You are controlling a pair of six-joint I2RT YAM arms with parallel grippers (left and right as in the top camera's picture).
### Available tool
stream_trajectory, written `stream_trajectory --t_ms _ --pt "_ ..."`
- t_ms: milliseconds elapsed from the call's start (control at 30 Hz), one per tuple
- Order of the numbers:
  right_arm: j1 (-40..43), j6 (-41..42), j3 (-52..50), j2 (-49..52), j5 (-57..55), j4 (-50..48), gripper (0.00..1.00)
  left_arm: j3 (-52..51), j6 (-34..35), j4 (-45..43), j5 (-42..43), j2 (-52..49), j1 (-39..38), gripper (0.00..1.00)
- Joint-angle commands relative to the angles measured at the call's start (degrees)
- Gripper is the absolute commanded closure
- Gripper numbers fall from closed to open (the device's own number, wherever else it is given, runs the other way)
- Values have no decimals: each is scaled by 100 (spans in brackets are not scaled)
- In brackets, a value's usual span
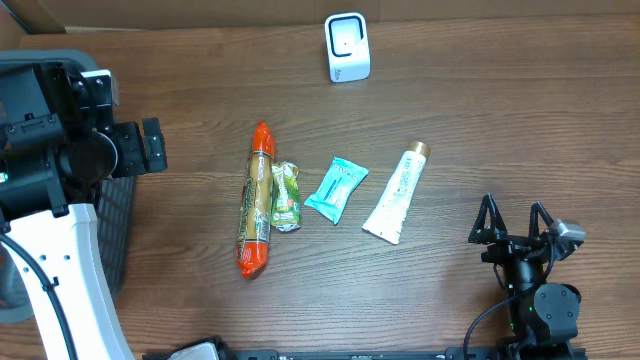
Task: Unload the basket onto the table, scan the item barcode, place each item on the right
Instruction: 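Retract the left gripper to the basket edge and hold, then move the right gripper over the white tube and grasp it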
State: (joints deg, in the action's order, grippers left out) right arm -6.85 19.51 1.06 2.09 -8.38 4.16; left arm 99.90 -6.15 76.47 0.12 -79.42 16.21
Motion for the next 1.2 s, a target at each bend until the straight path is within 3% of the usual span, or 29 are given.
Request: stream_trajectory --t_ms 0,267,500,733,933,1167 --pt "-31 35 -59 -17 -59 -22 0 44 -92 -22 -72 2 -11 0" --pt "-31 59 -59 -17 -46 -98 0 44 -92 -22 -72 2 -11 0" --pt "-31 271 -57 -17 1119 -339 0 44 -92 -22 -72 2 -11 0" --pt "-31 251 304 116 1478 -116 0 44 -92 -22 -72 2 -11 0" --pt "-31 254 1528 960 1626 651 0 44 -92 -22 -72 2 -11 1" --pt "-31 238 3532 2754 1641 1725 0 44 -92 -22 -72 2 -11 0"
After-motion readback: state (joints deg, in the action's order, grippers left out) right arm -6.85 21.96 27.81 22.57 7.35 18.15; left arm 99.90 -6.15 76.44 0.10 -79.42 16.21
